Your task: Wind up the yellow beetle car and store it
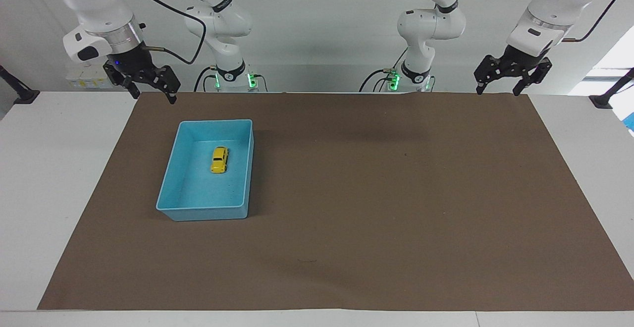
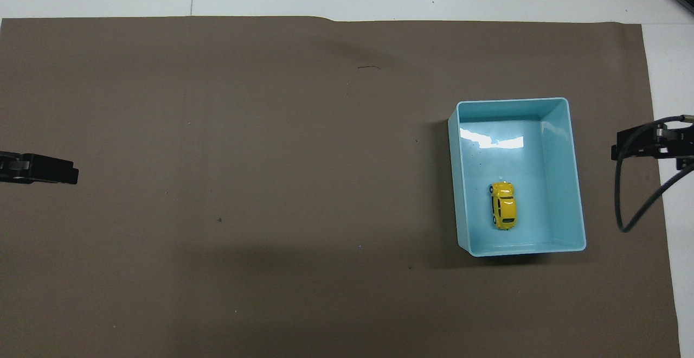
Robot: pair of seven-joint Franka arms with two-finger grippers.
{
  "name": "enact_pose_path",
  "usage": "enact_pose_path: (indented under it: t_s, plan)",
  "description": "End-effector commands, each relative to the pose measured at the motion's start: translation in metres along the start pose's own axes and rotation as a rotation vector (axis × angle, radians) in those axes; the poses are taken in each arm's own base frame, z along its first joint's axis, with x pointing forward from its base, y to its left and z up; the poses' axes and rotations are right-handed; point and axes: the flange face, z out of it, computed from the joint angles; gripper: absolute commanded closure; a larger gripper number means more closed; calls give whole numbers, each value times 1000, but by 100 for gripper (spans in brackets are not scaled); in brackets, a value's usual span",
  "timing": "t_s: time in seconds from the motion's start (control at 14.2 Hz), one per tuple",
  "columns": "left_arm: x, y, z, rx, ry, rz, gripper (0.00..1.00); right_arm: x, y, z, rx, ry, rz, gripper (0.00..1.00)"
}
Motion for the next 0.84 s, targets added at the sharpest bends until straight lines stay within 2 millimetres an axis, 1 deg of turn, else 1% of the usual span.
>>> enact_pose_path:
  t_s: [0.0,0.77]
  plan:
    - [-2,-3,-2,-8,-8,0,0,2,-2,-2,-10,7,7,0]
    - [-2,-3,-2,-8,-6,0,0,3,-5,-2,-6,16,7,0]
